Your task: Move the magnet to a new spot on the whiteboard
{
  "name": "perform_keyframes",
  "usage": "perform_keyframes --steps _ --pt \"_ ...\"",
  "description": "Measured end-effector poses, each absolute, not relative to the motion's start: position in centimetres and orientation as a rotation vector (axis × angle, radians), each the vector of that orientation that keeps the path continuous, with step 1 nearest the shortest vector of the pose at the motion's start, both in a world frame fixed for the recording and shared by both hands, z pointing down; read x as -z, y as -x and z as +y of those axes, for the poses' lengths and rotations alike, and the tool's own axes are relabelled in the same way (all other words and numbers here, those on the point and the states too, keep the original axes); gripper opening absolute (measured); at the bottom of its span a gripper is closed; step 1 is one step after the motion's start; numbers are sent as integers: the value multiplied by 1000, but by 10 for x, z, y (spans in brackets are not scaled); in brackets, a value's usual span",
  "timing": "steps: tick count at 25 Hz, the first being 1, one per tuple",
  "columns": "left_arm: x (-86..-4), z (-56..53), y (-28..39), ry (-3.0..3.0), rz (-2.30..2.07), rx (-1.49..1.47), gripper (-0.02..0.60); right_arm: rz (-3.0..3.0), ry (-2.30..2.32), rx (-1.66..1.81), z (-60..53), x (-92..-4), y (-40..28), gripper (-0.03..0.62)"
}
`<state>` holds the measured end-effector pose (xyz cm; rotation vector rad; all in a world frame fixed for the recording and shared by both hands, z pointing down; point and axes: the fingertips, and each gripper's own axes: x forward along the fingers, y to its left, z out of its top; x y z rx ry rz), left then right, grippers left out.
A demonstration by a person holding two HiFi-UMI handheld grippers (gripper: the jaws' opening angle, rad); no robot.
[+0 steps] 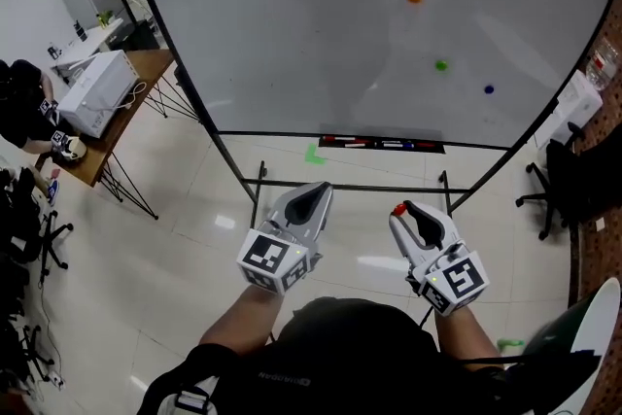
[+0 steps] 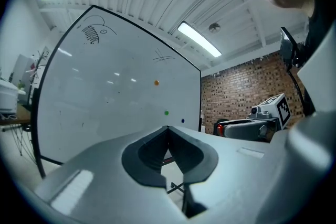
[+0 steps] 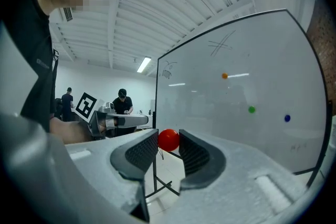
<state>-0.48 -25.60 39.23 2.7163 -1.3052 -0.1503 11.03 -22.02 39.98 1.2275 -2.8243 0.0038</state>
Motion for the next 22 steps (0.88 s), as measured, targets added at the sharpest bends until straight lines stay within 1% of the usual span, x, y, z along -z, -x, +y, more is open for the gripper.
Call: perform_keyframes --steps 6,13,18,22 --pt "-398 -202 -7 -2682 -1321 119 17 -2871 -1171 -33 -167 -393 -114 106" --pt "-405 -133 -7 -2658 -1368 99 17 -2909 -1093 -92 -115 -408 -110 106" --pt "-407 -110 21 -2632 -1473 24 17 -2940 -1018 -84 -103 -412 -86 106" --pt "-403 -108 55 -2611 -1543 33 17 -2963 -973 -34 -103 -404 -58 106"
